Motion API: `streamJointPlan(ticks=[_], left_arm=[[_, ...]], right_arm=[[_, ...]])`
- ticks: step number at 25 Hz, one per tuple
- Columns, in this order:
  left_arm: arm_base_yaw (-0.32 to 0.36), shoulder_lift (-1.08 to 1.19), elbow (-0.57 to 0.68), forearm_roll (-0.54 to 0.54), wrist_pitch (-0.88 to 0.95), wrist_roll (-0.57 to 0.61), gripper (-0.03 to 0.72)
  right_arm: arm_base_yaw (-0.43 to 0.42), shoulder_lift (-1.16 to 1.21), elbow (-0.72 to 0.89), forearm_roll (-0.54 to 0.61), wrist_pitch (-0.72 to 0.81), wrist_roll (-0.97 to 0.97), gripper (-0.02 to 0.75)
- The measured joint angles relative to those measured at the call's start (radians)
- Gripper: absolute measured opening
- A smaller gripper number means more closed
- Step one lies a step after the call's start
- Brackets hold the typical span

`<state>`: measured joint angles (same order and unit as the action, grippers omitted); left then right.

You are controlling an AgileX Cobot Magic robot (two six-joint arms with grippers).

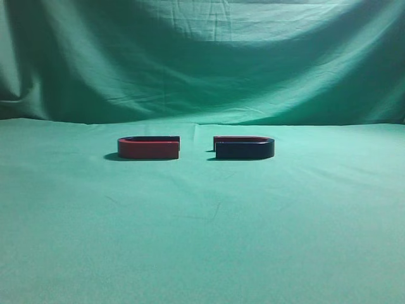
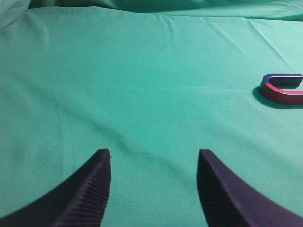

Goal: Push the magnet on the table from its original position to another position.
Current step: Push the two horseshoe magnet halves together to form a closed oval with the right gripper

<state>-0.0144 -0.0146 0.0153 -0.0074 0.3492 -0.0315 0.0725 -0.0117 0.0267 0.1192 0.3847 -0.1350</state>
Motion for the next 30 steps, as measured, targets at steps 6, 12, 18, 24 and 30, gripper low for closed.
streamJointPlan(ticks=[6, 12, 18, 24, 30], left_arm=[[0.000, 0.000, 0.000, 0.000, 0.000, 0.000, 0.372], [0.000, 0.000, 0.000, 0.000, 0.000, 0.000, 0.372], [0.000, 0.000, 0.000, 0.000, 0.000, 0.000, 0.372], [0.000, 0.000, 0.000, 0.000, 0.000, 0.000, 0.372], [0.000, 0.000, 0.000, 0.000, 0.000, 0.000, 0.372]], right_arm=[[0.000, 0.000, 0.000, 0.000, 0.000, 0.000, 0.000], [0.000, 0.000, 0.000, 0.000, 0.000, 0.000, 0.000], [0.000, 0.000, 0.000, 0.000, 0.000, 0.000, 0.000], [0.000, 0.000, 0.002, 0.020, -0.090, 0.007, 0.000], [0.000, 0.000, 0.002, 0.180, -0.426, 0.086, 0.000]])
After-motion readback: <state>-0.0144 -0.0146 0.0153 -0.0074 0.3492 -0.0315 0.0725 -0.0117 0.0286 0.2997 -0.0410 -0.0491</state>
